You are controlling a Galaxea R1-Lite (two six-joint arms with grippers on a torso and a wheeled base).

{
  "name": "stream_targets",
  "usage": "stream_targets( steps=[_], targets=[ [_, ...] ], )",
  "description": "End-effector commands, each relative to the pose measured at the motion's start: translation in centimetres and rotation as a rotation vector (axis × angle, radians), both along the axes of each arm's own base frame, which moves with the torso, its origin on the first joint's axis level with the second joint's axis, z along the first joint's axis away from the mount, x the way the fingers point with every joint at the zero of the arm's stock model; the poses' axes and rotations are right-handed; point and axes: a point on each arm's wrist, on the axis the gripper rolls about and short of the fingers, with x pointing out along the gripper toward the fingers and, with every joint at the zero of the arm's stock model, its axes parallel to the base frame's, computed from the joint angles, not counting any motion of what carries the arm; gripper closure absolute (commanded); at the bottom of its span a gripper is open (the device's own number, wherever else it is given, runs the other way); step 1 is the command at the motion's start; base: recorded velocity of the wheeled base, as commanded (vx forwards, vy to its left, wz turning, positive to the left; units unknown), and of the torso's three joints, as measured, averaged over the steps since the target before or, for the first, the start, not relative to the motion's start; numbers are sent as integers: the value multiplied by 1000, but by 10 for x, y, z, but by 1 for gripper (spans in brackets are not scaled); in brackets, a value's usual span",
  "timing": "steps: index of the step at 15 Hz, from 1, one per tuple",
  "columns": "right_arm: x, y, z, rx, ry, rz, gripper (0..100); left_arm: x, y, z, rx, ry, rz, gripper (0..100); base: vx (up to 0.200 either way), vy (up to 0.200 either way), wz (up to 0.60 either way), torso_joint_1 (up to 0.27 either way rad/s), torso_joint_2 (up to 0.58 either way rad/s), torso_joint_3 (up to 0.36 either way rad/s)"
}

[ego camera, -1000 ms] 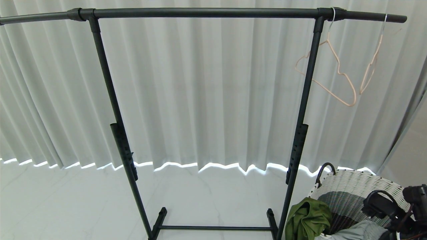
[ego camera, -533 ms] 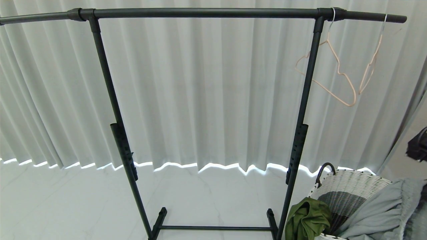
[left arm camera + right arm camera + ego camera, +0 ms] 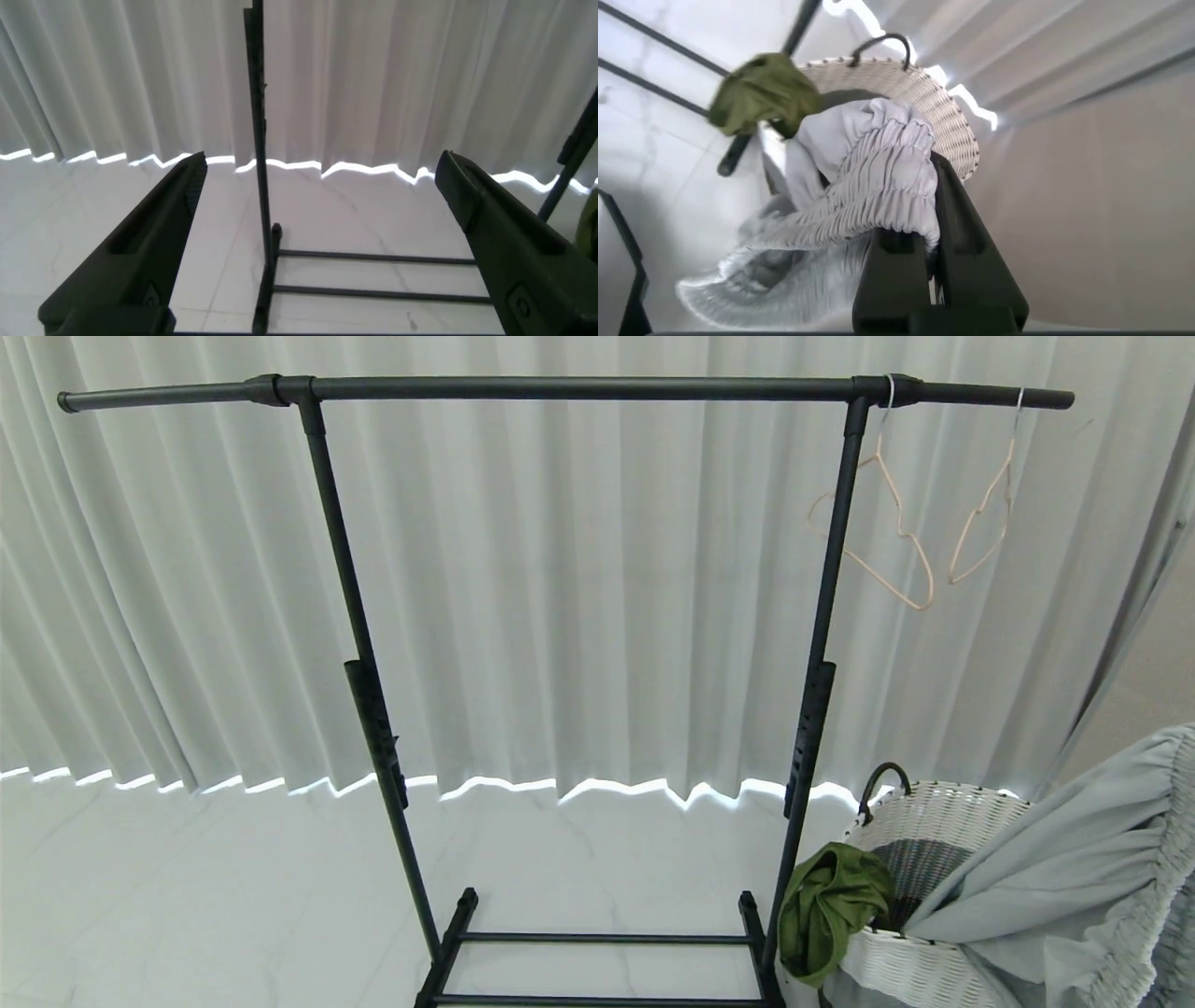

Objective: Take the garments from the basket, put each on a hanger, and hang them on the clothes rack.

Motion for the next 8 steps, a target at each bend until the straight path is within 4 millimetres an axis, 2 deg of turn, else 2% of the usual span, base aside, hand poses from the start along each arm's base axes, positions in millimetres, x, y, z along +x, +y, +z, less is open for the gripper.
stream_targets(
  steps=[1,5,8],
  targets=[
    [-2,2,1,4,-9,21,100,0,0,0,0,-1,0,0,0,0,0,0,0,0],
    [-7,6,-2,56,0,52,100,0,0,0,0,-1,0,0,0,0,0,0,0,0],
    [-11,14,-8,80,31,162,100,0,0,0,-7,1,1,0,0,0,0,0,0,0]
  ],
)
